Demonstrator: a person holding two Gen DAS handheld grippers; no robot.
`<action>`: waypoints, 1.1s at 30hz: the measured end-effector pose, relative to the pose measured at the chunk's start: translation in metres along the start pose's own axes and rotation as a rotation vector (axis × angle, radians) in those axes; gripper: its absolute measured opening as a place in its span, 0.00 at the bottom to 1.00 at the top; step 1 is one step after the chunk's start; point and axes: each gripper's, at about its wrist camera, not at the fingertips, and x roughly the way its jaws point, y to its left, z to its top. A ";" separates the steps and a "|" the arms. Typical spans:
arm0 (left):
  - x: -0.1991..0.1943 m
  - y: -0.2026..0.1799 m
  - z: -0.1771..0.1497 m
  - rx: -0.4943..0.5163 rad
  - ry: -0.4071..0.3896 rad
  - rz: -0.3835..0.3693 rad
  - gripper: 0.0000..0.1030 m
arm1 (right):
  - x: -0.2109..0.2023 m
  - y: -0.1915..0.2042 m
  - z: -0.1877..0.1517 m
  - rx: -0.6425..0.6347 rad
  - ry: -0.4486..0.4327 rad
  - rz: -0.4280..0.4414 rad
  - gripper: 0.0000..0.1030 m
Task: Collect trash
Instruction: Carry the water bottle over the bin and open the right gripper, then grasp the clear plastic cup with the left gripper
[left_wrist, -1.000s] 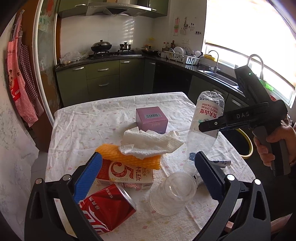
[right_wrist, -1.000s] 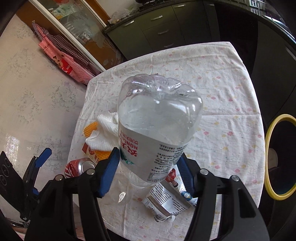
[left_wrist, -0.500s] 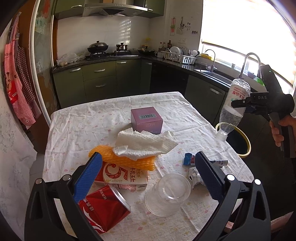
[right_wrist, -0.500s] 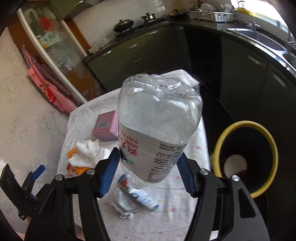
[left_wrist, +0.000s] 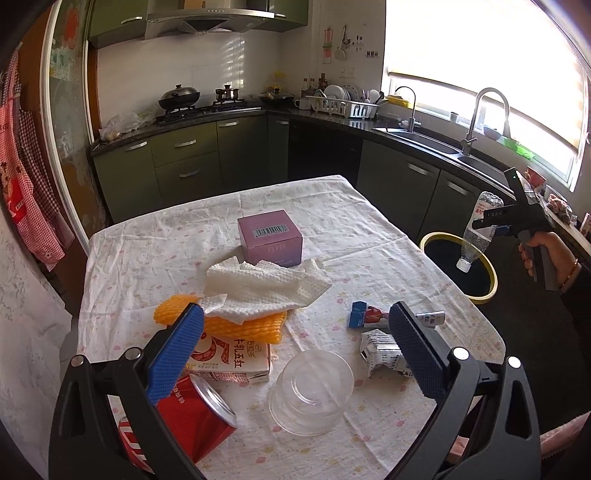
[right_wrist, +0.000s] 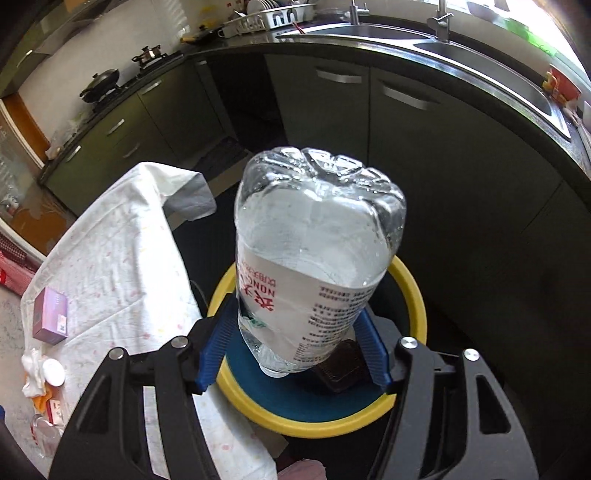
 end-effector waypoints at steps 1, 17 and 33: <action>0.001 -0.001 0.000 0.002 0.003 -0.004 0.96 | 0.005 -0.007 0.000 0.012 0.004 0.003 0.61; 0.017 -0.006 -0.028 0.022 0.093 -0.024 0.96 | -0.058 0.022 -0.050 -0.044 -0.132 0.149 0.69; 0.063 -0.004 -0.063 0.006 0.224 -0.037 0.85 | -0.078 0.066 -0.085 -0.128 -0.140 0.254 0.70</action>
